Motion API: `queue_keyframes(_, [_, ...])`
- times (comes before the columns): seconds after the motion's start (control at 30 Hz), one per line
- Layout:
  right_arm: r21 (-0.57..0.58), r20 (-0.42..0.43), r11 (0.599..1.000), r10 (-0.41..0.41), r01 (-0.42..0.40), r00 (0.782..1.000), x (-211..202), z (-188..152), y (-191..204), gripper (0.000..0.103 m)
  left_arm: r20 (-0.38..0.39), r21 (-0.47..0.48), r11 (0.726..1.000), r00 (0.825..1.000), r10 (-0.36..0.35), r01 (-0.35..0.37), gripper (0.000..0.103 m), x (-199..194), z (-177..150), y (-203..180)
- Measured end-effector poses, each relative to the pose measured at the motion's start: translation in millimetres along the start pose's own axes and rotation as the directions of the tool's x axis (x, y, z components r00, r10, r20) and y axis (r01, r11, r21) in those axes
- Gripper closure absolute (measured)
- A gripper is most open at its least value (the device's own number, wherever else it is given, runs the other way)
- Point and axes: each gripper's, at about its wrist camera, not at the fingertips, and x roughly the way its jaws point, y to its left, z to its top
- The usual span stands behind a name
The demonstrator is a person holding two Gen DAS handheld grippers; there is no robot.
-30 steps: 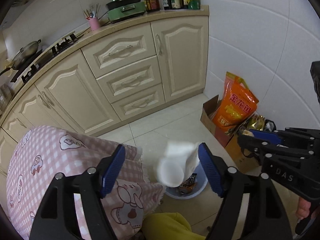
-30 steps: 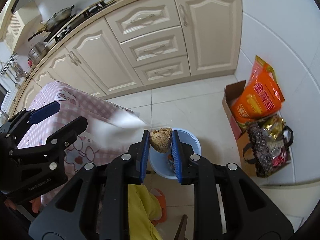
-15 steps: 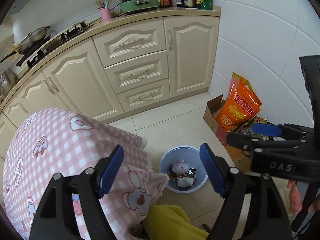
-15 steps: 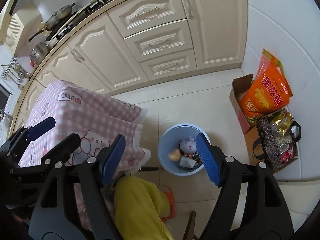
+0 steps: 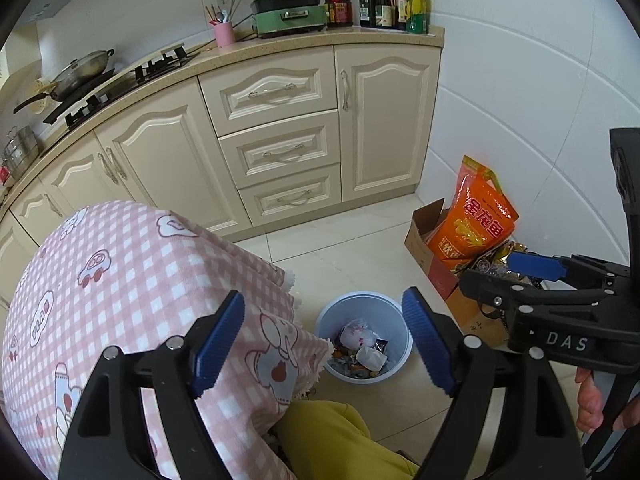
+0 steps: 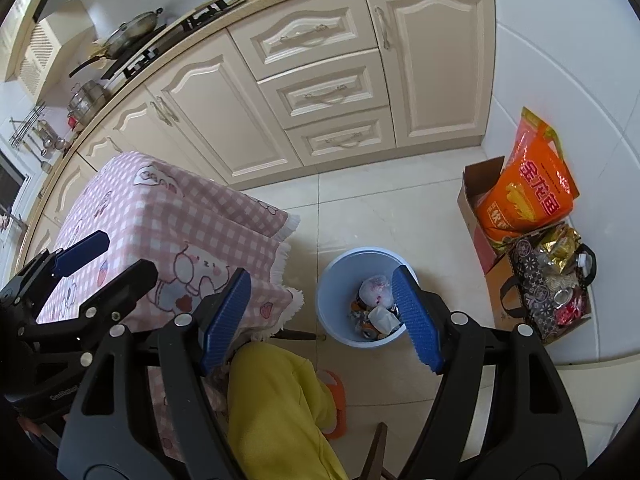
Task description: Collect trash
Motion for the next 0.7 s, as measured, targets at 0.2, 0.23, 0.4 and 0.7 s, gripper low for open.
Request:
queue_keyframes(0.2, [-0.025,0.048,0.999,0.024,-0.023,0.999,-18.2,-16.3,9.4,0.030,0.044,-0.035,0.999,0.999,-0.005,0.007,0.022,-22.6,-16.5,1.4])
queue_keyframes(0.23, [-0.032,0.059,0.999,0.024,-0.022,0.998,-21.2,-20.2,11.2,0.030,0.054,-0.041,0.999,0.999,0.000,0.003,0.022,-26.7,-20.8,1.3])
queue_keyframes(0.4, [-0.035,0.113,0.999,0.032,-0.028,0.993,-34.6,-39.3,16.5,0.030,0.092,-0.069,0.998,0.996,0.010,-0.004,0.021,-43.6,-41.4,1.3])
queue_keyframes(0.7, [-0.065,0.213,0.998,0.030,-0.017,0.977,-56.5,-78.8,24.1,0.030,0.150,-0.158,0.987,0.988,0.041,-0.017,0.021,-79.3,-80.9,9.9])
